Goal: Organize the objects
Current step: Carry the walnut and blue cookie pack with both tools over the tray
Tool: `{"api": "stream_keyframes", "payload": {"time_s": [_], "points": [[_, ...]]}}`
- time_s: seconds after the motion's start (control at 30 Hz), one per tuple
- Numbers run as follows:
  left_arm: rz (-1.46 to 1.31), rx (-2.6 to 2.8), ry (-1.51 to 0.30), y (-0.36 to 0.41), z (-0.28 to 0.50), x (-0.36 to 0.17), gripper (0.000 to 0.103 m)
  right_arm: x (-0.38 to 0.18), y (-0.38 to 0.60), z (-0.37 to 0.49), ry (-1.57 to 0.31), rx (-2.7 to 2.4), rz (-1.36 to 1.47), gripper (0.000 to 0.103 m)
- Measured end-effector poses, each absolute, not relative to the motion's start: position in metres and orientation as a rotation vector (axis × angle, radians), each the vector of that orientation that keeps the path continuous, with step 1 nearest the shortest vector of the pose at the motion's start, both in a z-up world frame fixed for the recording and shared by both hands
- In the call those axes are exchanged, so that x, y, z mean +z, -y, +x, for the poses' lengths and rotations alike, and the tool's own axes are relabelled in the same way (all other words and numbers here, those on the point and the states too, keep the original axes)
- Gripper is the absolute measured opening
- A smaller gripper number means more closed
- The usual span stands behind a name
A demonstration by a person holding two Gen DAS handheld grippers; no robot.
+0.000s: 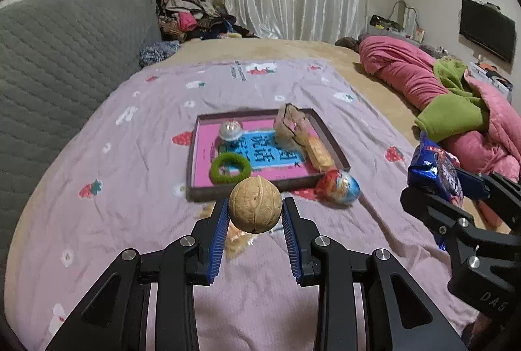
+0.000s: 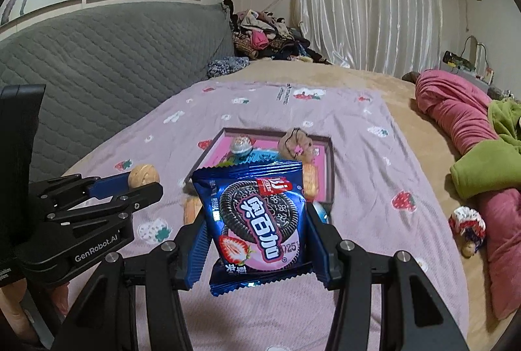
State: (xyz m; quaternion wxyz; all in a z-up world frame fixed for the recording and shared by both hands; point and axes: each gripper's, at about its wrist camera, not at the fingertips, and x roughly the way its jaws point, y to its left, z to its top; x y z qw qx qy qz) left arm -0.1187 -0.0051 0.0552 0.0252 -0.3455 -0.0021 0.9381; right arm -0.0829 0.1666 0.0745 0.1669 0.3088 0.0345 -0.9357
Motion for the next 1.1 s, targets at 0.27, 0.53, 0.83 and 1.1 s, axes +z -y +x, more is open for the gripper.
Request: {"api": "stream_keyframes", "payload": {"time_s": [0.27,0.53,0.83,1.1], "points": [[-1.044,2.908,-0.004,0.005,-0.143,0.068,0.034,0.087,-0.166,-0.107,-0.091,-2.679,0.847,0.053],[-1.004,2.909,-0.021,0.004,-0.176,0.085,0.034,0.095,-0.159,-0.132,-0.080,-2.680,0.807,0.053],[-0.977,2.921,-0.014,0.016,-0.214,0.091,0.034,0.095,-0.151,-0.167,-0.072,-2.682,0.777,0.053],[-0.967,2.925,0.025,0.029,-0.245,0.081,0.034,0.088,-0.145,-0.199,-0.051,-2.678,0.768,0.053]]}}
